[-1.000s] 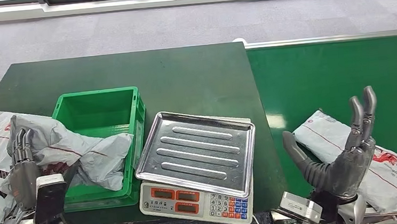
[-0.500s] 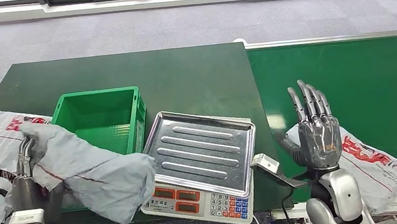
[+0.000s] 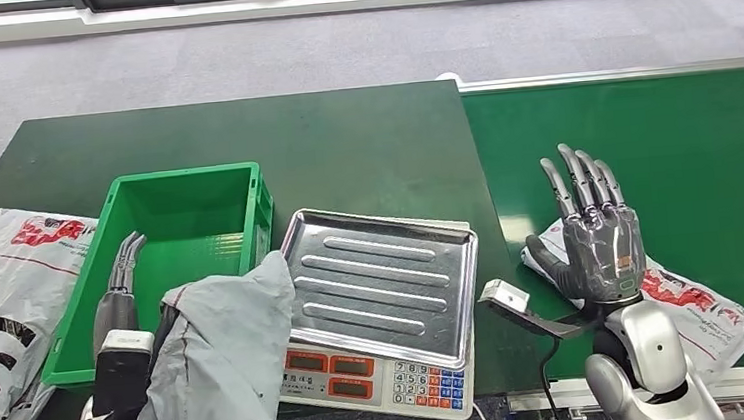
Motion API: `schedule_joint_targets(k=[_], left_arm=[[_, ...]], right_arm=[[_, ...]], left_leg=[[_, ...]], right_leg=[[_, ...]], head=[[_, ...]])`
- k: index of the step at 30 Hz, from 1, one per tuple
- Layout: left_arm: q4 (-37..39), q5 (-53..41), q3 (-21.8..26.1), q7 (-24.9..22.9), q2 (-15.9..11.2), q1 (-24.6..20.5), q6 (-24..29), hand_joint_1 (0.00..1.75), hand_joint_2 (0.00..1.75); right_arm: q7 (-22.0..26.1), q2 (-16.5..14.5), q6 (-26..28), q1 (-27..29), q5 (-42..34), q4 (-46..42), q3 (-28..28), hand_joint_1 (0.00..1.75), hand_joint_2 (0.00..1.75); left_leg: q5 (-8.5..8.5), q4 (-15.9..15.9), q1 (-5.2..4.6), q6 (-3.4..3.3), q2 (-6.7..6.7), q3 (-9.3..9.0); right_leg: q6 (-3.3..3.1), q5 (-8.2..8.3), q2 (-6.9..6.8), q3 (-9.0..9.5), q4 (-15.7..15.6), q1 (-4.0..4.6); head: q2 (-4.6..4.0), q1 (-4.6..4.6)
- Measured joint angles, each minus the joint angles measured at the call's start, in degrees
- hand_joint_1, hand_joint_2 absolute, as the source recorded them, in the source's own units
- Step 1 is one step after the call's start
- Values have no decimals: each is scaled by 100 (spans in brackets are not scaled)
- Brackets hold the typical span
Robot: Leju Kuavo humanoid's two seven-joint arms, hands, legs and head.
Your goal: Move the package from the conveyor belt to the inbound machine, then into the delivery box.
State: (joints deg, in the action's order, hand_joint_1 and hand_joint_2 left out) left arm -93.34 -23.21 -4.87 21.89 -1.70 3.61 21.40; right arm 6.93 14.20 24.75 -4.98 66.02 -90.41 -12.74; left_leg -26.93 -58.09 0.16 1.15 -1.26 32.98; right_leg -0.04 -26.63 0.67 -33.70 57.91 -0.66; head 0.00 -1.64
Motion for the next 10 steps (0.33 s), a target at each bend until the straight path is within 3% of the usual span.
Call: schedule_joint_targets(k=[4, 8, 10], left_arm=[[388, 64, -9, 55, 0, -236, -15, 0, 0], [583, -2, -25, 15, -3, -447, -24, 0, 0], [632, -25, -27, -5, -9, -524, -36, 0, 0]], right_arm=[[-180, 8, -158, -35, 6, 42, -11, 0, 175], [-888, 112, -1033, -61, 73, 195, 1, 0, 175], [-954, 157, -1138, -63, 59, 290, 15, 0, 175]], left_leg=[[1, -1, 0, 0, 0, -1], [1, -1, 0, -1, -1, 1], [1, -1, 0, -1, -1, 2]], right_leg=[[1, 1, 1, 0, 0, -1], [2, 2, 0, -1, 0, -7], [4, 3, 0, -3, 0, -10]], head=[[0, 0], [0, 1], [0, 0]])
